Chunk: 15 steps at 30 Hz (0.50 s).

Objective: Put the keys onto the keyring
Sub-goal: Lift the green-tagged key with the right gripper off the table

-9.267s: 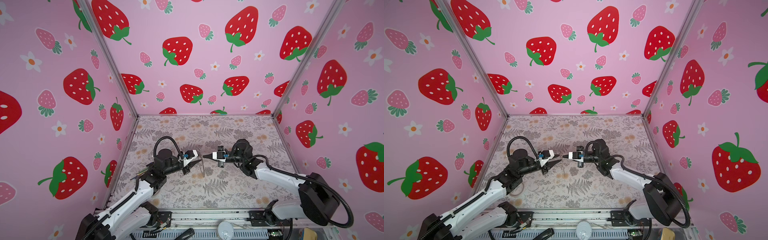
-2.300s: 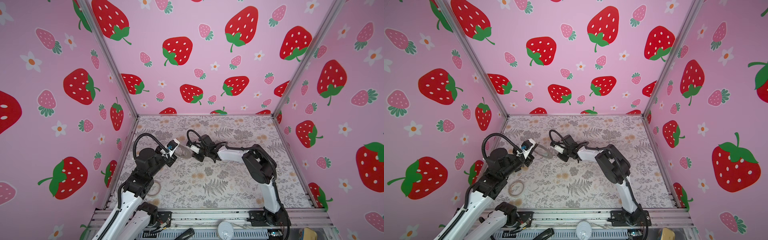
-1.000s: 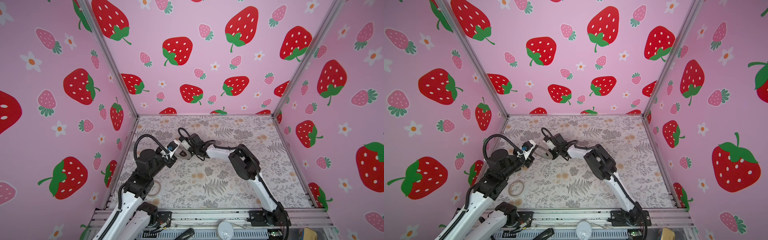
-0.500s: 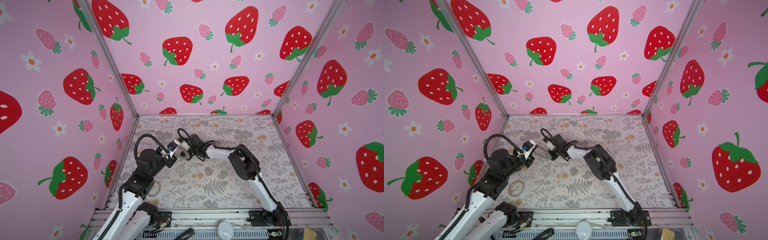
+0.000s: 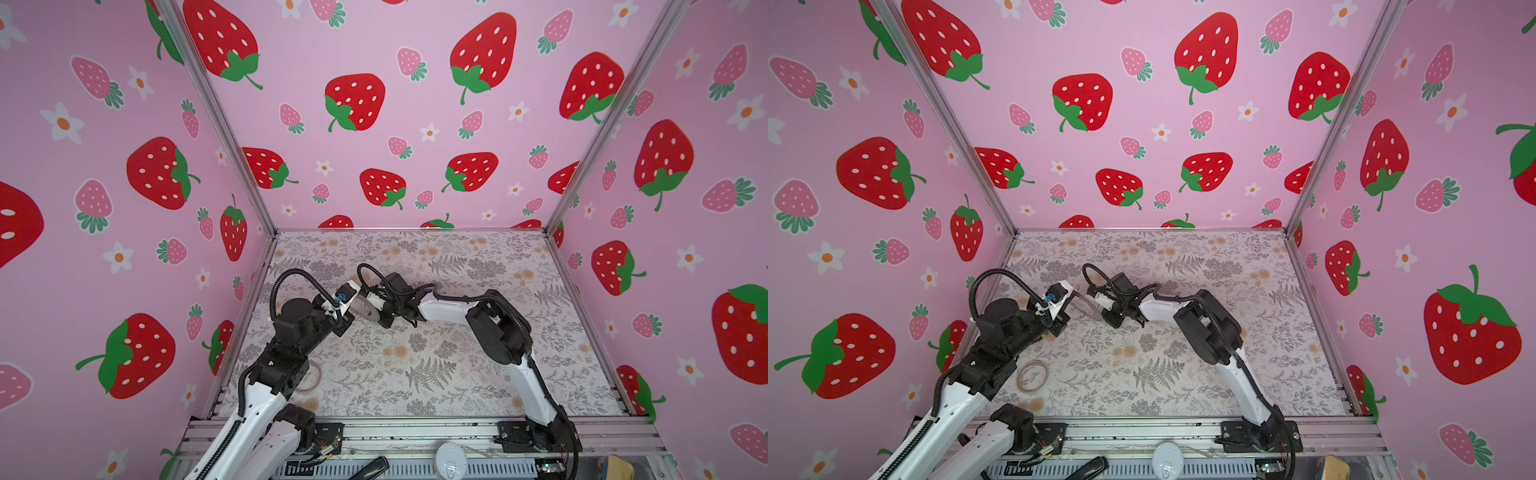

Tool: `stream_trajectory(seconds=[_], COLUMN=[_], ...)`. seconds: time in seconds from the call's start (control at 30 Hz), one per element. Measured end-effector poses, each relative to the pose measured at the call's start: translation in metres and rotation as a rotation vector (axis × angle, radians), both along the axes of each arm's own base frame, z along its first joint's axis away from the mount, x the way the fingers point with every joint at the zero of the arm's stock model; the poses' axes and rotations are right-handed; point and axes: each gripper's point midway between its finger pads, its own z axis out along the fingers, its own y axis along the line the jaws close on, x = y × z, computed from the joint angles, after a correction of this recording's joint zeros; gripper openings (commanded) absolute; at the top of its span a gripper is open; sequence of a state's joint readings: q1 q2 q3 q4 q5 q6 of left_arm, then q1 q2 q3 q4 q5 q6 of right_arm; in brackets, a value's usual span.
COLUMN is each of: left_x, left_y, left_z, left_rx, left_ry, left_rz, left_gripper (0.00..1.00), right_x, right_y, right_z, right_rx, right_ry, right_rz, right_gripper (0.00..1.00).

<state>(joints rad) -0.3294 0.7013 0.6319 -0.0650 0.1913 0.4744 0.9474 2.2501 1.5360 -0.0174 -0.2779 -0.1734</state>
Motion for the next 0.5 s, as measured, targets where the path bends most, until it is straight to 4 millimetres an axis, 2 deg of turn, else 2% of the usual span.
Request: stream_trajectory(seconds=[0.2,0.37,0.5], left_x=[0.000,0.000,0.000], left_y=[0.000,0.000,0.000], left_z=[0.000,0.000,0.000], left_rx=[0.000,-0.001,-0.001], left_ry=[0.000,0.000,0.000], left_rz=[0.000,0.000,-0.001], left_gripper=[0.00,0.00,0.00], right_x=[-0.008,-0.017,-0.024], right_y=[-0.022,-0.040,-0.050], right_z=[0.001,0.000,0.002], right_rx=[-0.070,-0.102,-0.081], right_ry=[-0.100,-0.135,-0.124], right_rz=[0.092,0.166,0.185], right_gripper=[0.08,0.22,0.28])
